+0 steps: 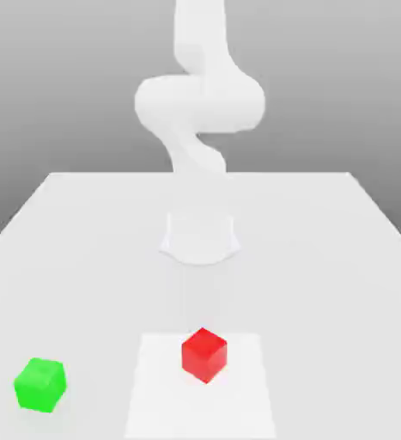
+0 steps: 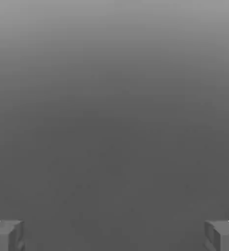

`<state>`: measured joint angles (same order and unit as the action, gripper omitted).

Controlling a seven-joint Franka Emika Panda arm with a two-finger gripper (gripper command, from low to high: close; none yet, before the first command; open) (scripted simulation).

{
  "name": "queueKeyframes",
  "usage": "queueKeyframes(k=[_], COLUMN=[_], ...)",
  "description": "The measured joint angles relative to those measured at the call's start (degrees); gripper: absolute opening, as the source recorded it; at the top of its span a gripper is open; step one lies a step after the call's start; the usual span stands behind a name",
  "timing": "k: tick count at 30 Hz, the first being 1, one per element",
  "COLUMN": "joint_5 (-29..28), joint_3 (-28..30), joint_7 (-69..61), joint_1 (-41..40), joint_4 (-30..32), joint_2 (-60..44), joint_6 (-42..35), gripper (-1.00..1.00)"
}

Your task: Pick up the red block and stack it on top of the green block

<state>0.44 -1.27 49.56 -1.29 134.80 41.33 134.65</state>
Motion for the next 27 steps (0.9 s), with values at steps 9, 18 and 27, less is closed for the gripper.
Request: queueKeyframes(k=[9, 18, 27], joint_5=[0.8, 0.0, -7.3], joint_3=[-5.1, -8.2, -3.3], joint_7=[16.3, 33.8, 41.2], joint_1=[-4.5, -7.1, -3.9], joint_4=[12.2, 24.3, 23.7], joint_2=[-19.2, -38.5, -54.5], joint_6=[12.0, 23.9, 37.0], gripper=[0.0, 0.0, -1.0])
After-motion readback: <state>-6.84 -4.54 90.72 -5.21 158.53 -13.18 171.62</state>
